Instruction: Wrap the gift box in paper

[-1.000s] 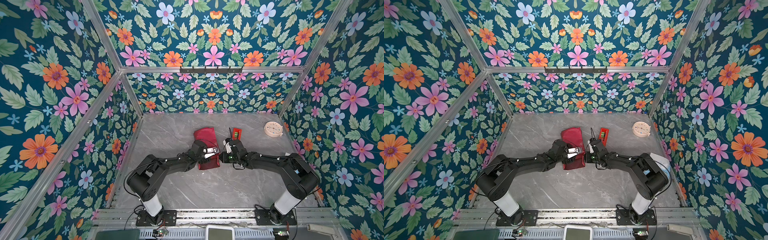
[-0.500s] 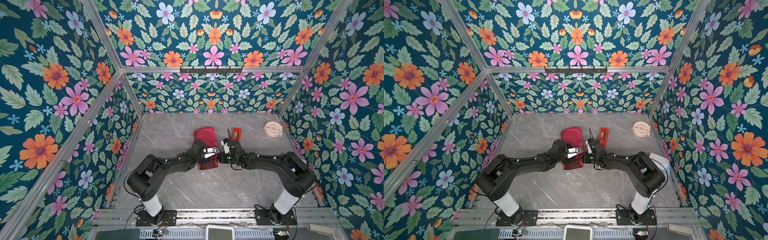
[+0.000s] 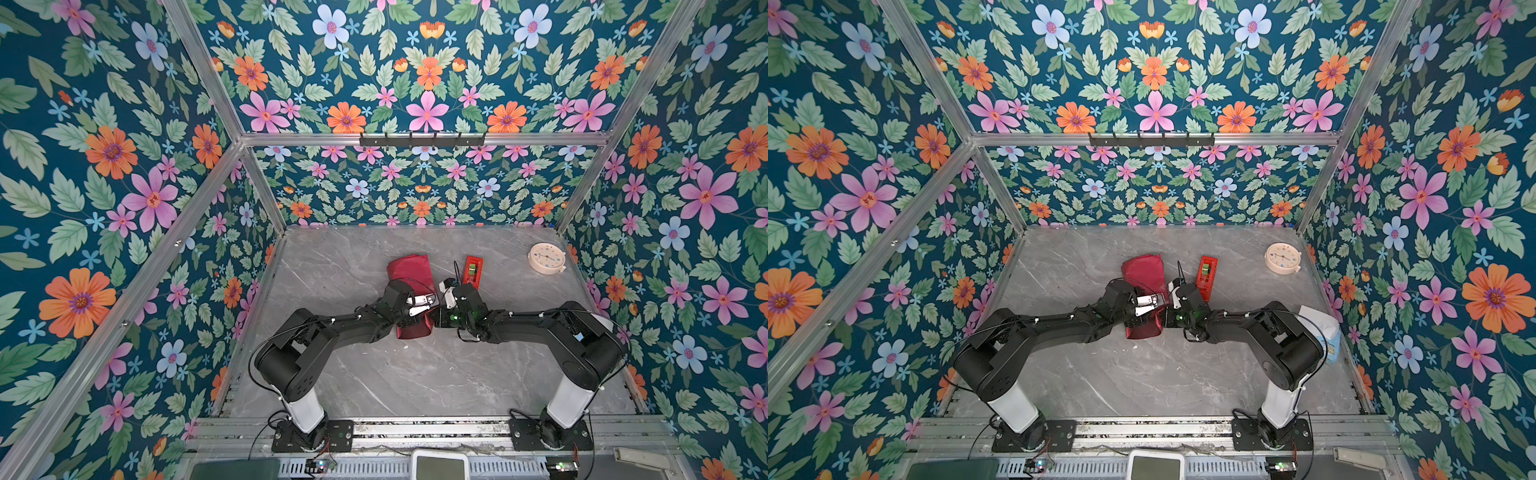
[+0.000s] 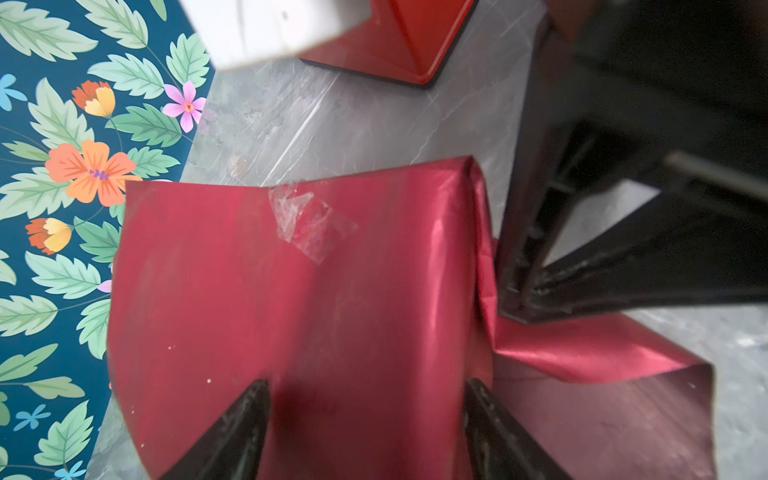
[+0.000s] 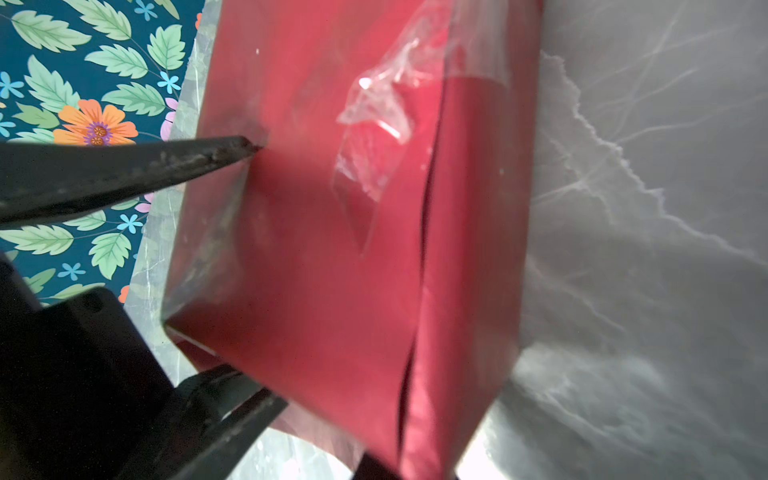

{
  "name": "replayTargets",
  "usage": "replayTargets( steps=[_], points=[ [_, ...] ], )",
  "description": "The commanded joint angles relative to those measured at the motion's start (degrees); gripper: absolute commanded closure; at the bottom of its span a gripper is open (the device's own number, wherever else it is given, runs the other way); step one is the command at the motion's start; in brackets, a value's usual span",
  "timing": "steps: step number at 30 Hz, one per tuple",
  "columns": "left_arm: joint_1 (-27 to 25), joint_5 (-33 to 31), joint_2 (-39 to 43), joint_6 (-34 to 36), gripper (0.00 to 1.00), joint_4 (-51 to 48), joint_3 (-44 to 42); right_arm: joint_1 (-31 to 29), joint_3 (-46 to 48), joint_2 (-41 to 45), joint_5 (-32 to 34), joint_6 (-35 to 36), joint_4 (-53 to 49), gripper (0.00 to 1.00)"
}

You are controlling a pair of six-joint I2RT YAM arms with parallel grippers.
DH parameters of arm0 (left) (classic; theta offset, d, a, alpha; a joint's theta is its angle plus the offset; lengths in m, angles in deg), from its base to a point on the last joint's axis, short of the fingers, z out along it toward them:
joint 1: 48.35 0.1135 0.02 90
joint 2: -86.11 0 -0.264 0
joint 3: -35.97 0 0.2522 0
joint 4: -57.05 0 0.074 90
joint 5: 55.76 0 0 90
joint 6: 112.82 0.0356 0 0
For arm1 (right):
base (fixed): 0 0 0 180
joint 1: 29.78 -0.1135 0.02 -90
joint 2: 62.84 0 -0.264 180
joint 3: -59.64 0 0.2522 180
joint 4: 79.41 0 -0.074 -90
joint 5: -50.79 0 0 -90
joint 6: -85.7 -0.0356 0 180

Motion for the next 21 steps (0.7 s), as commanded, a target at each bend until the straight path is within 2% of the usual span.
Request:
replayTargets(
  steps=[1, 21],
  points=[
    [0.1, 0.7, -0.6, -0.2, 0.26, -5.3, -0.1, 0.0, 0.4, -0.6, 1.1, -0.1, 3.6, 0.94],
    [0.1, 2.7, -0.2, -4.8, 0.12, -4.0, 0.6, -0.1, 1.9, -3.4, 2.0, 0.3, 7.1, 0.98]
  ],
)
